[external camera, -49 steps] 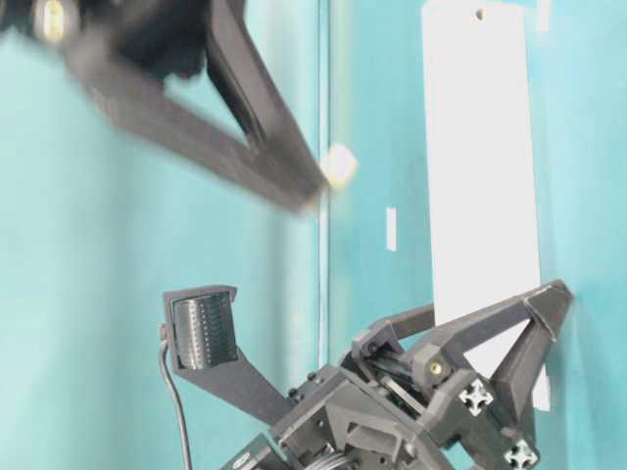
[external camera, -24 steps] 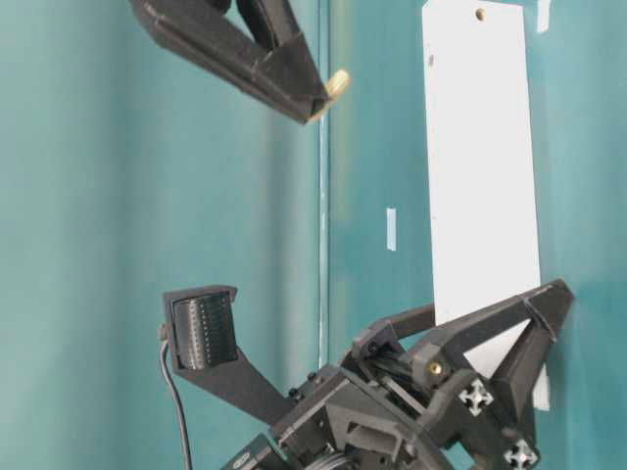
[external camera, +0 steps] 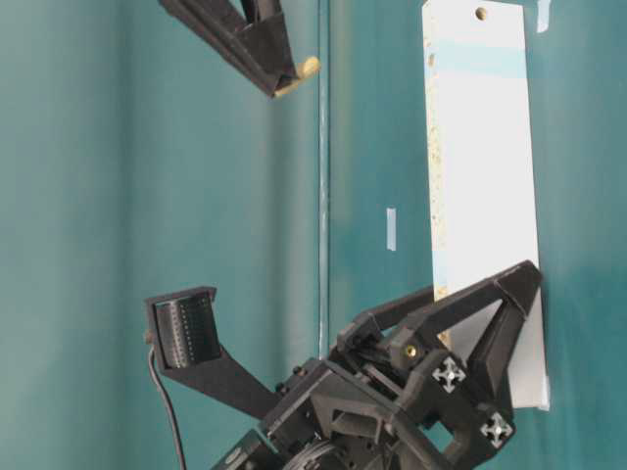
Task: Move the wooden board into place and insert the rod into its hole.
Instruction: 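Align the dowel tip with the hole at the board's right end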
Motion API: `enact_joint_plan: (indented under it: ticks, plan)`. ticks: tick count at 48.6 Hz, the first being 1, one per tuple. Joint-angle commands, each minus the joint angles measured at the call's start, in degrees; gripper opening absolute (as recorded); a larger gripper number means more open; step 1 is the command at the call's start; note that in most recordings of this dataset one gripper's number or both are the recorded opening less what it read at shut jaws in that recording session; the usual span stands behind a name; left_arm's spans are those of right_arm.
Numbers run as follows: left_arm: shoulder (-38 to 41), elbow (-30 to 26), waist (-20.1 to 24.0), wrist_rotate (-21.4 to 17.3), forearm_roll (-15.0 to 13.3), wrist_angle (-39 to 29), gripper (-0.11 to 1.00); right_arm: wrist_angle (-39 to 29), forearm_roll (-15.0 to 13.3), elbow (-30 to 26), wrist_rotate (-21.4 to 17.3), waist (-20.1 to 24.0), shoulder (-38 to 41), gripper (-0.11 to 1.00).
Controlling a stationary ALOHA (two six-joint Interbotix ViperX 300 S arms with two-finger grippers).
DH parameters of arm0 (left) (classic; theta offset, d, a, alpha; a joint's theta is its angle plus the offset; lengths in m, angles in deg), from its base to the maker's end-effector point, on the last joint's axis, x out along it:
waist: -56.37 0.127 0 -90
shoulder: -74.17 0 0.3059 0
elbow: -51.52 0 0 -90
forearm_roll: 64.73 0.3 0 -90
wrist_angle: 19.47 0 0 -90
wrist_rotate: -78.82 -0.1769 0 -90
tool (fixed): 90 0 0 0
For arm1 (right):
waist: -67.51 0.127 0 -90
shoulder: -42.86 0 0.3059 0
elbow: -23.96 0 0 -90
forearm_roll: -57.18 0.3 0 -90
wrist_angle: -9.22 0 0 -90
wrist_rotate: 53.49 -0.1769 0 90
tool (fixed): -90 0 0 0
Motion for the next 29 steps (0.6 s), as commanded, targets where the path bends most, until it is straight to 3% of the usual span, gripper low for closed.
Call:
enact_joint_plan:
  ticks: [1,19,24,29]
  plan:
    - [-1.1,-0.4,0.0,0.2,0.1,0.4,0.60,1.8,-0.1,0.3,1.3,-1.4,-0.9,0.11]
    - [0.2,-0.4,0.0,0.1,0.0,0.4,0.57,7.5,-0.1,2.2,3.7,-5.2,0.1,0.11]
    - [0.3,-0.4,-0.2,0.2,0.0,0.4,0.46,10.0,-0.1,2.9,3.7,-6.2,0.2,0.11]
    - [0.3,-0.4,-0.3,0.1,0.0,0.4,0.24,11.5,0.0,3.6,3.8,-6.9,0.1,0.11]
